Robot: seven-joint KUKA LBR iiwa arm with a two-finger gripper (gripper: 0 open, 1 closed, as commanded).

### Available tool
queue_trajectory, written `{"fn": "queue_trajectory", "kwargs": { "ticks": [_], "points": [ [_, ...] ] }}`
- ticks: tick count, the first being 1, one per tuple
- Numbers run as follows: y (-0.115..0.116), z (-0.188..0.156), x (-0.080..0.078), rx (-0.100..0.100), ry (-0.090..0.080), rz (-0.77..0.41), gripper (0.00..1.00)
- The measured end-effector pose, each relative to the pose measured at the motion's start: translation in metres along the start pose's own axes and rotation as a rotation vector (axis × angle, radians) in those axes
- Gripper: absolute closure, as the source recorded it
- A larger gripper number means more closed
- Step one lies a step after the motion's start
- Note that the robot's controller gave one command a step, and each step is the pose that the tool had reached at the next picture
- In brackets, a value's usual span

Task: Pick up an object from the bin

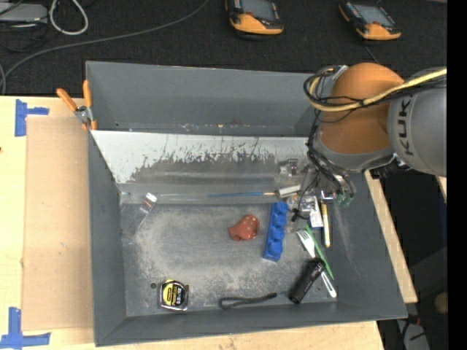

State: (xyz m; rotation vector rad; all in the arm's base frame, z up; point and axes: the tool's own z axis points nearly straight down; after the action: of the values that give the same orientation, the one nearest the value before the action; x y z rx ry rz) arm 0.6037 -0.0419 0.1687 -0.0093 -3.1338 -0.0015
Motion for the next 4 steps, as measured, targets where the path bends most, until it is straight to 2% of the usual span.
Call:
{"fn": "queue_trajectory", "kwargs": {
  "ticks": [1, 2, 3, 4],
  "points": [
    [0.000, -0.004, -0.002, 0.000, -0.007, -0.001, 0.00],
    [-0.007, 0.060, -0.008, 0.002, -0.011, -0.330, 0.00],
    [-0.020, 0.100, -0.006, 0.001, -0.009, -0.567, 0.00],
    [-0.009, 0.098, -0.003, 0.001, -0.008, -0.843, 0.00]
  ]
}}
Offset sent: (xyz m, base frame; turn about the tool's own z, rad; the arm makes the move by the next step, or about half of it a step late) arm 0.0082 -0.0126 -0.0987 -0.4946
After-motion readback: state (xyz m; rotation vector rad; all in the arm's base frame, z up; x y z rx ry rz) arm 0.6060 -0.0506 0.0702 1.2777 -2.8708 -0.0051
